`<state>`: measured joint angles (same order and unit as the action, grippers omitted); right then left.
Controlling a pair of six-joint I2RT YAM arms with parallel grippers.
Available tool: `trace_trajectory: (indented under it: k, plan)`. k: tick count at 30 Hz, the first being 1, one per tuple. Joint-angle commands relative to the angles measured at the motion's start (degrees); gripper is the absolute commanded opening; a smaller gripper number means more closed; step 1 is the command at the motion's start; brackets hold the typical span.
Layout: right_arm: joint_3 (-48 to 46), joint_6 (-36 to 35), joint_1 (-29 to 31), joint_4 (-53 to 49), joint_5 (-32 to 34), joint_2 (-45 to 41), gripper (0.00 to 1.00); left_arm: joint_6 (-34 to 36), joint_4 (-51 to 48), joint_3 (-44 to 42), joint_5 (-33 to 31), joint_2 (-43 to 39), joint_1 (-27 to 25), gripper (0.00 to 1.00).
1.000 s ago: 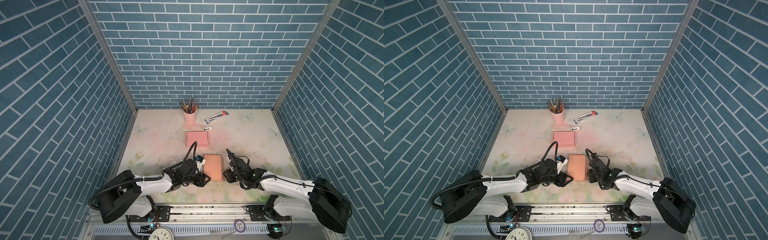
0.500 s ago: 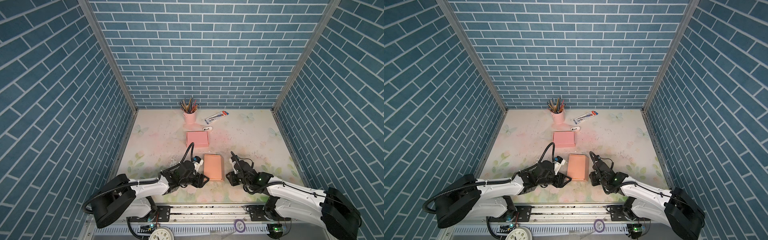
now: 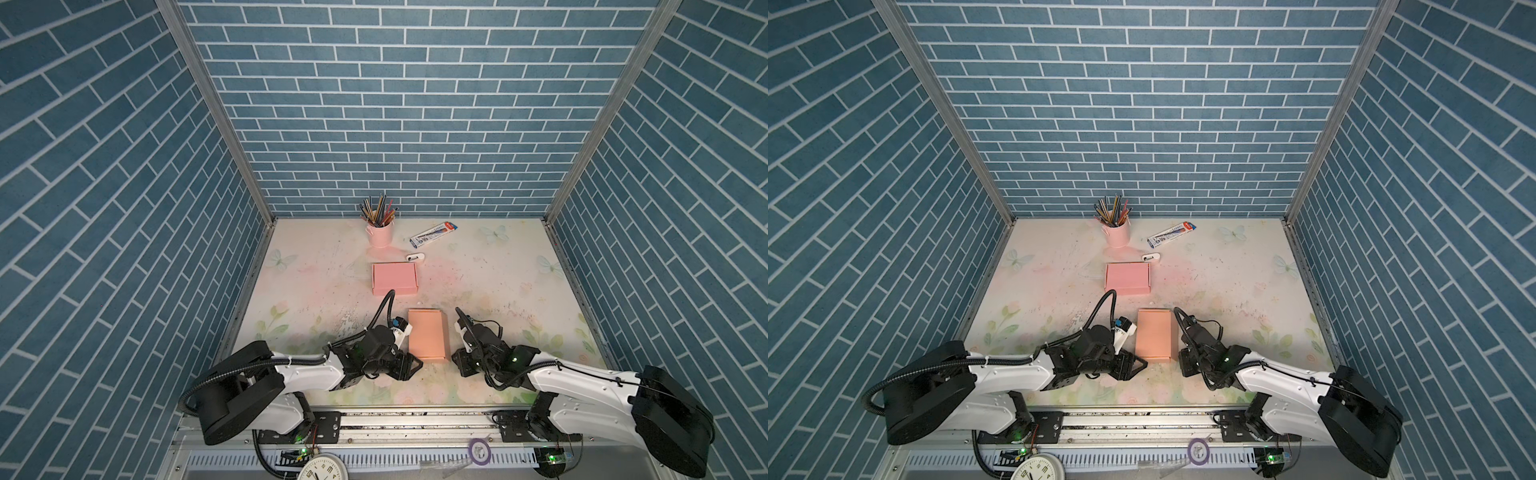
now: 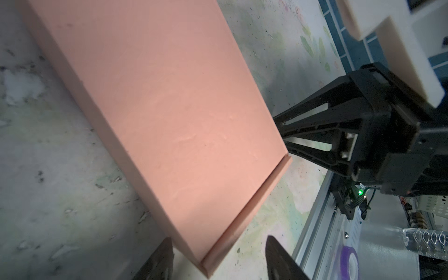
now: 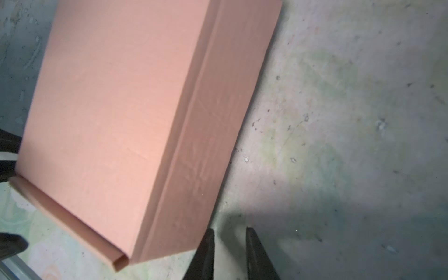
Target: Fold the paper box
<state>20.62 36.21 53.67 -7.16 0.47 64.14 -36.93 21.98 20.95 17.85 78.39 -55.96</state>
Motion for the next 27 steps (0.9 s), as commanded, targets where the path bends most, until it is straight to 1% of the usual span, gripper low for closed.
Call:
trace_trajectory:
  k: [1,17,27]
  plan:
    - [1.6,0.6,0.7,0.9,-0.4,1.9,0.24,-0.8,1.9,1.2,0.0,0.6,-0.8,0.61]
    - [4.1,0.7,3.0,3.2,-0.5,6.6,0.23,-1.6,3.9,1.8,0.1,2.3,-1.9,0.61]
    - [3.6,1.8,3.8,3.2,0.5,7.0,0.22,-1.5,2.5,1.8,-0.6,2.1,-1.8,0.61]
